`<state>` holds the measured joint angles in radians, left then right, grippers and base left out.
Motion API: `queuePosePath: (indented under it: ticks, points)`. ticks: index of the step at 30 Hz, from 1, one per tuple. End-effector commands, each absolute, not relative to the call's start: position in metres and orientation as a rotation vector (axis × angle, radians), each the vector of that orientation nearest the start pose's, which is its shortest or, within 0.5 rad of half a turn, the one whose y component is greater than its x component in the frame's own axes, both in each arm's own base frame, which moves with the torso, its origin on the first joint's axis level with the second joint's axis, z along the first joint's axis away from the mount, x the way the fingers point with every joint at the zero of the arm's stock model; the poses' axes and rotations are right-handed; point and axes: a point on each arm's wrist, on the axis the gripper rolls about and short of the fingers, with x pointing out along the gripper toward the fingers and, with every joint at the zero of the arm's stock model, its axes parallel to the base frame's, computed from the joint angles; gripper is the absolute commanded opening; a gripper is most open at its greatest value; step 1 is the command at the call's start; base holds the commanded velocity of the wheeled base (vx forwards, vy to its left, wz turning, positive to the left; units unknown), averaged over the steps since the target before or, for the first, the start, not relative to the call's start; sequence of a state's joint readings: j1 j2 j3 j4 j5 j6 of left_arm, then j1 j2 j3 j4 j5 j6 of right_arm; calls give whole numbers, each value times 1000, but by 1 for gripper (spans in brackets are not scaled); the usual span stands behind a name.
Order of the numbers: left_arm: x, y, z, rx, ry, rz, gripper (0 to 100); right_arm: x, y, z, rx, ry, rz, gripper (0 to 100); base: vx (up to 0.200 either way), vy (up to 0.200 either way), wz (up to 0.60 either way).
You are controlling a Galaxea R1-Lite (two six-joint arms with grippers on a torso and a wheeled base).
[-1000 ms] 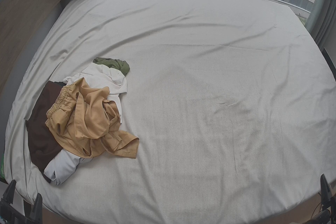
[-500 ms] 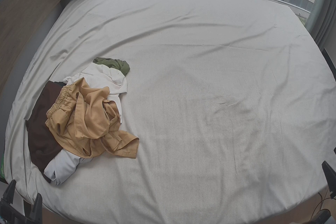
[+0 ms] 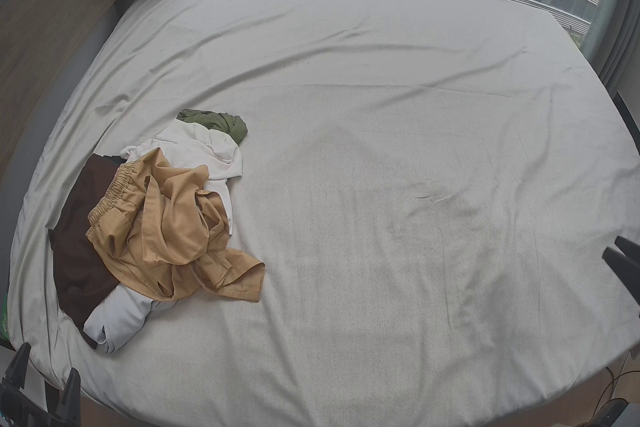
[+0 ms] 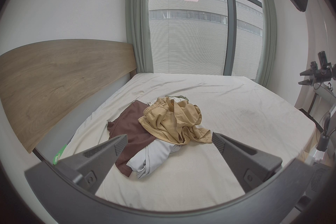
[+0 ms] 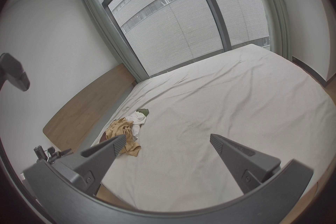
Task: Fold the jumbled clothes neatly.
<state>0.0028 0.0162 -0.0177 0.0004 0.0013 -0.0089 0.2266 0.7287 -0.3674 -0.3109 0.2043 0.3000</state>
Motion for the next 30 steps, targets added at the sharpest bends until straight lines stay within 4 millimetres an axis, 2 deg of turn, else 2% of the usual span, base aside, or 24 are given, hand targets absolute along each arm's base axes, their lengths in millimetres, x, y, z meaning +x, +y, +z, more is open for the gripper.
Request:
queuePosePath:
  ticks: [1, 10, 21, 25, 30]
  points:
    - [-23, 0, 75, -9, 0, 5, 100, 122, 41, 199, 327, 231, 463, 100, 0, 0, 0]
    - [-23, 0, 75, -11, 0, 3, 100, 159, 72, 194, 367, 322, 553, 100, 0, 0, 0]
    - [-23, 0, 75, -9, 0, 3, 100, 197, 94, 188, 358, 379, 566, 100, 0, 0, 0]
    - [-23, 0, 75, -8, 0, 3, 100, 216, 114, 180, 351, 382, 602, 100, 0, 0, 0]
    - [-23, 0, 75, -8, 2, 3, 100, 230, 135, 170, 339, 406, 640, 100, 0, 0, 0]
